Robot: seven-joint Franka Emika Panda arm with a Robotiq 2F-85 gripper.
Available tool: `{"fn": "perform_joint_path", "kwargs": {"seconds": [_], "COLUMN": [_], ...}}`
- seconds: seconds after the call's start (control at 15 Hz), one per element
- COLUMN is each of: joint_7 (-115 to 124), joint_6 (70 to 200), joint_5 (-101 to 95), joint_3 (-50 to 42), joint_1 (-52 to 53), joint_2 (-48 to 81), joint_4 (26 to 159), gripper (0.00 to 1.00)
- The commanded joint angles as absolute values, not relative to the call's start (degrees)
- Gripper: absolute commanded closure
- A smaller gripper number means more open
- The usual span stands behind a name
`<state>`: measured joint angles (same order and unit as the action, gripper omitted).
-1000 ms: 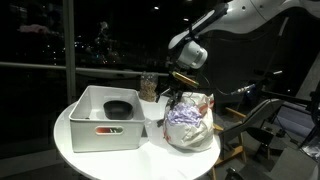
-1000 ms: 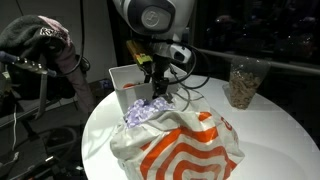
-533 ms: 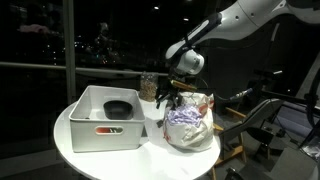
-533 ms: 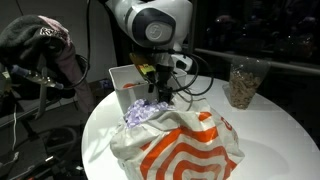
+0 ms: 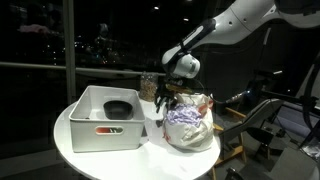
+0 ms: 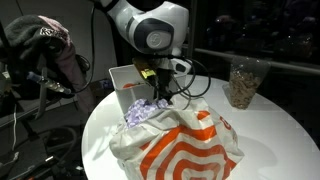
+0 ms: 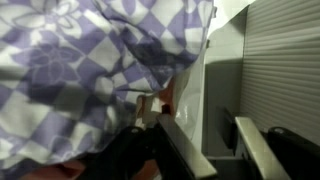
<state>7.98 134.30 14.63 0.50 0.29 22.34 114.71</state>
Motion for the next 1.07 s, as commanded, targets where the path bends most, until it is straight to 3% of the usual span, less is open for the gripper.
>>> {"fn": "perform_joint_path", "kwargs": {"seconds": [0.0, 0.13, 0.2, 1.0], "joint_7": [10.0, 10.5, 10.6, -7.0], "joint_6": [136.5, 136.9, 137.3, 141.2], "joint_5": [14.8, 15.4, 16.3, 47.8], "joint_3": [0.4, 0.5, 0.7, 6.2], "joint_1": [0.3, 0.1, -0.2, -6.8], "joint_2": [23.5, 23.8, 24.0, 20.2], "joint_4": [113.7, 113.7, 113.7, 112.9], "gripper": [0.82, 0.97, 1.00, 1.00]}}
